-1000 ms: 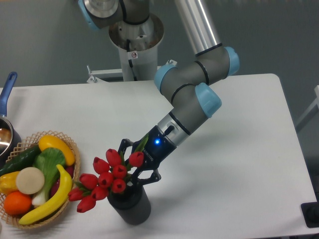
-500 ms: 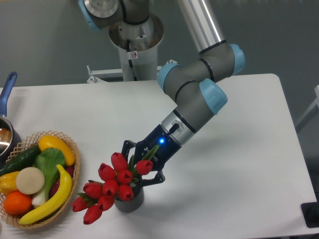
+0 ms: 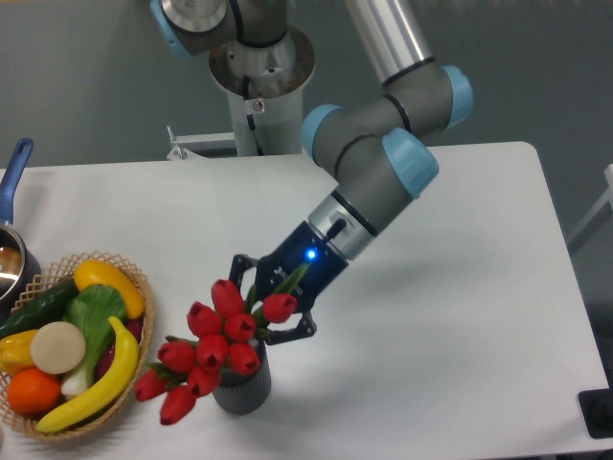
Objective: Pick up the flowers from the vase
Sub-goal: 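Push the gripper down over the stems and close it, then lift the gripped tulip bunch up out of the vase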
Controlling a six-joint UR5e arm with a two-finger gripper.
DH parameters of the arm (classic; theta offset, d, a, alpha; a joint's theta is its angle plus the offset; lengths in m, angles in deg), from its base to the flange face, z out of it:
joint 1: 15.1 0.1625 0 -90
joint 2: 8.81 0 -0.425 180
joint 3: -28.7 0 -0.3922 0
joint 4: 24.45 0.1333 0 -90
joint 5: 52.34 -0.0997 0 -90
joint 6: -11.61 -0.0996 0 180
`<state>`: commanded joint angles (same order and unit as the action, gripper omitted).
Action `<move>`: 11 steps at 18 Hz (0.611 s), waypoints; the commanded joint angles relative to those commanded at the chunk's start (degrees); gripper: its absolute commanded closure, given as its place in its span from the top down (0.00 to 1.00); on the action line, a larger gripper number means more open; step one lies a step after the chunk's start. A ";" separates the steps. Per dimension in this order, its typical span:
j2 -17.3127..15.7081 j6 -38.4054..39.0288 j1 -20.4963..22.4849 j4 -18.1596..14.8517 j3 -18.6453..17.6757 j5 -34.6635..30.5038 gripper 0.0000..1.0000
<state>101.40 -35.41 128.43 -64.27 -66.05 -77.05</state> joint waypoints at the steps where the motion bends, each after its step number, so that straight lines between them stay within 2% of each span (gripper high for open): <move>1: -0.44 0.26 0.00 0.00 0.00 0.88 0.06; 11: -2.03 1.93 1.23 -0.09 1.31 3.53 0.06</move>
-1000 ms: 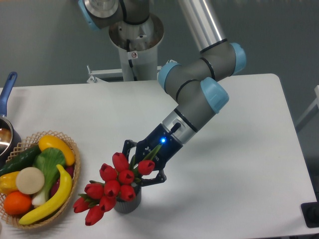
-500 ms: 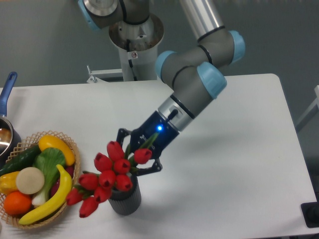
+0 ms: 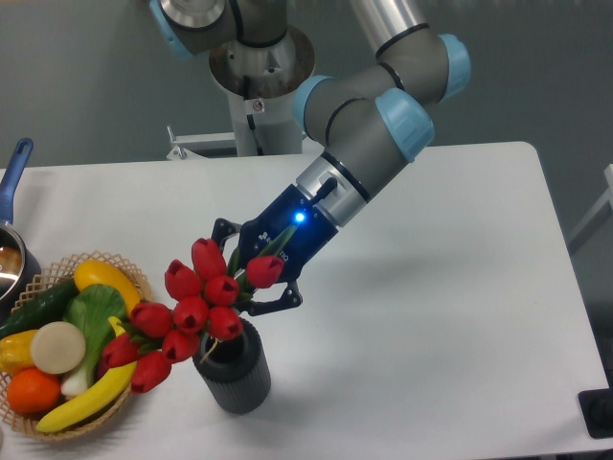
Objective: Pick up the flowers from the vase
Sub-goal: 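Lift the gripped tulip bunch up out of the vase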
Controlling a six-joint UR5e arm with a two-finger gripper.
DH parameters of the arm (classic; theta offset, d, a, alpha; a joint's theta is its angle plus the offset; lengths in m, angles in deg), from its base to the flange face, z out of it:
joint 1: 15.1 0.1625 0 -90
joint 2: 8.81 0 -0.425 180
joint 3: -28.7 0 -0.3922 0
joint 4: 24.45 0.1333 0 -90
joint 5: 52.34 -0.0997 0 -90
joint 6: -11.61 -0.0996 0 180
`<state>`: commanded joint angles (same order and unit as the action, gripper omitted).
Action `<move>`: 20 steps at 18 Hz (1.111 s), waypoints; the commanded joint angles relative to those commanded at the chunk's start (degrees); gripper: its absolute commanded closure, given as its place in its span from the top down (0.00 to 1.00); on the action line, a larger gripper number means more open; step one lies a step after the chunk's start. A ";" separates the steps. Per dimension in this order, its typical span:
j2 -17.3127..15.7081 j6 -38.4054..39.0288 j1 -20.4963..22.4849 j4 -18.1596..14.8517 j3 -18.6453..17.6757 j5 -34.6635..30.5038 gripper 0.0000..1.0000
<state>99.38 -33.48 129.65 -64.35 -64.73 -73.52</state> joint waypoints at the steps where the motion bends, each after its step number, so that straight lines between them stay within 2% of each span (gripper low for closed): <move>1: 0.00 0.53 0.18 0.00 0.44 0.09 0.06; 7: -0.09 5.80 1.67 0.00 4.22 2.99 0.06; 11: -0.70 7.56 2.90 0.00 4.66 5.01 0.06; 17: -1.32 7.39 4.57 0.00 5.10 5.98 0.06; 20: -1.67 3.36 6.50 0.00 5.45 4.84 0.06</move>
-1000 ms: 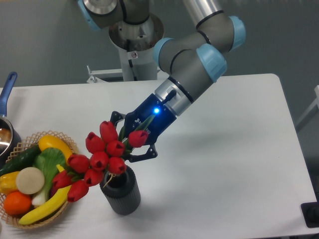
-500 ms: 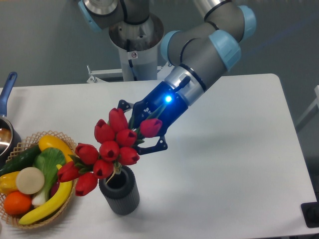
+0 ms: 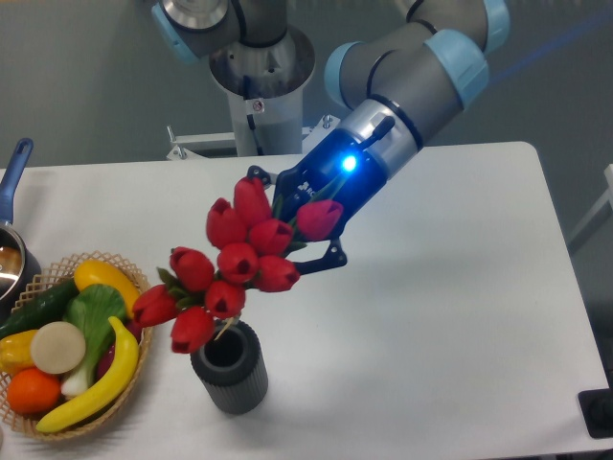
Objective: Pick up the flowers from the vase
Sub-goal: 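Lift the gripped tulip bunch up out of the vase, then carry the tulips away from the vase and hold them up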
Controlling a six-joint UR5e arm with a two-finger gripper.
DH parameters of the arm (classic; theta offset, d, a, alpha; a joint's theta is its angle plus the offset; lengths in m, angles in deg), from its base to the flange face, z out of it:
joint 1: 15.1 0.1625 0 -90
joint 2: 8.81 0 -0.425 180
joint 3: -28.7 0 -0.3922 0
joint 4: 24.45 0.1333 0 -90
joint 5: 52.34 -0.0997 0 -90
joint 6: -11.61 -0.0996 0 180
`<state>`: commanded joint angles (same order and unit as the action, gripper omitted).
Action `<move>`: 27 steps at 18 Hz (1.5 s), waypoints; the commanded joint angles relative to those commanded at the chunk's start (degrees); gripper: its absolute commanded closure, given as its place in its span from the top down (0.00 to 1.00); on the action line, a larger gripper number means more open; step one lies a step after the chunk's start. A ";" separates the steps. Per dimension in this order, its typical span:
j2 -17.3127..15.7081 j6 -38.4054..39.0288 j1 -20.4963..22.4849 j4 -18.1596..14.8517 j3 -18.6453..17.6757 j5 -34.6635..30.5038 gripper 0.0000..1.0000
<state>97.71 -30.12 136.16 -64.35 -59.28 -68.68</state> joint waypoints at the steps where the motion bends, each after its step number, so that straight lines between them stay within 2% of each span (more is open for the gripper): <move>1: 0.09 -1.93 0.44 -0.17 0.35 -1.05 0.06; 4: 0.00 -5.11 3.77 -0.18 -0.08 -10.43 0.04; 6: 0.09 -8.09 4.40 -0.35 -0.70 -15.62 0.00; 12: 0.44 -13.81 5.80 -0.97 -3.94 -34.43 0.00; 14: 0.27 -13.90 6.51 -3.24 -5.53 -39.80 0.00; 16: 0.44 -13.91 6.33 -5.44 -5.45 -44.89 0.00; 19: 1.40 -13.91 5.63 -7.11 -4.22 -53.24 0.00; 21: 2.37 -13.99 4.93 -7.29 -3.78 -55.98 0.06; 24: 3.16 -15.21 3.62 -12.11 -3.34 -63.44 0.08; 27: 5.09 -20.23 2.82 -16.68 -0.71 -69.51 0.09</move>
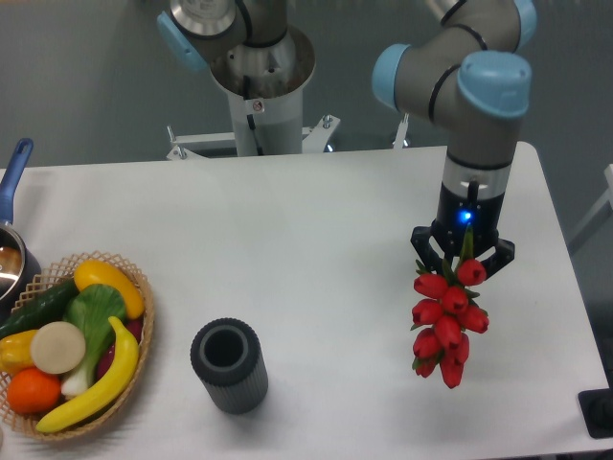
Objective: Pick up the flowers from the vase
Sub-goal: 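Carry the tulips away from the vase and hold them up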
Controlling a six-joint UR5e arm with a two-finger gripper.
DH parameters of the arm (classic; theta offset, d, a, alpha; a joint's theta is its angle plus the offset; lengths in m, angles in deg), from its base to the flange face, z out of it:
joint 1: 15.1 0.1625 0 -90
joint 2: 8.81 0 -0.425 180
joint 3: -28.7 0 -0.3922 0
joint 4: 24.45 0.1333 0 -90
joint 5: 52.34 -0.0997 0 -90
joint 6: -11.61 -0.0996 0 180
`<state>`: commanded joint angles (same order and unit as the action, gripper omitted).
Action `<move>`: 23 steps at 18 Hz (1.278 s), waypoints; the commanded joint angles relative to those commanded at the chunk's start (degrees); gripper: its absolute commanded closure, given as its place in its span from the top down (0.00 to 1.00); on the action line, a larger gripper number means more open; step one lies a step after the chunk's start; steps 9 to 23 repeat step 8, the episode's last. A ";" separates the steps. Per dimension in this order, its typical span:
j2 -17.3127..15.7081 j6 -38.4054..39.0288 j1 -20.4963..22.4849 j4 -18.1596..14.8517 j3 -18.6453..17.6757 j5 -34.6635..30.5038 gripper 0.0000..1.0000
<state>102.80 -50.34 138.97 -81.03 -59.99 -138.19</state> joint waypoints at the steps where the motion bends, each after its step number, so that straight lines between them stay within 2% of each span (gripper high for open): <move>1: 0.53 -0.18 -0.09 -2.63 1.32 -0.62 0.09; 2: 0.97 -0.27 0.00 -5.18 2.72 -1.07 0.10; 4: 2.37 -0.27 0.00 -8.44 6.06 -3.16 0.10; 6: 3.34 -0.36 -0.09 -10.91 7.83 -5.72 0.10; 23: 3.43 -0.36 -0.17 -11.10 8.10 -5.82 0.10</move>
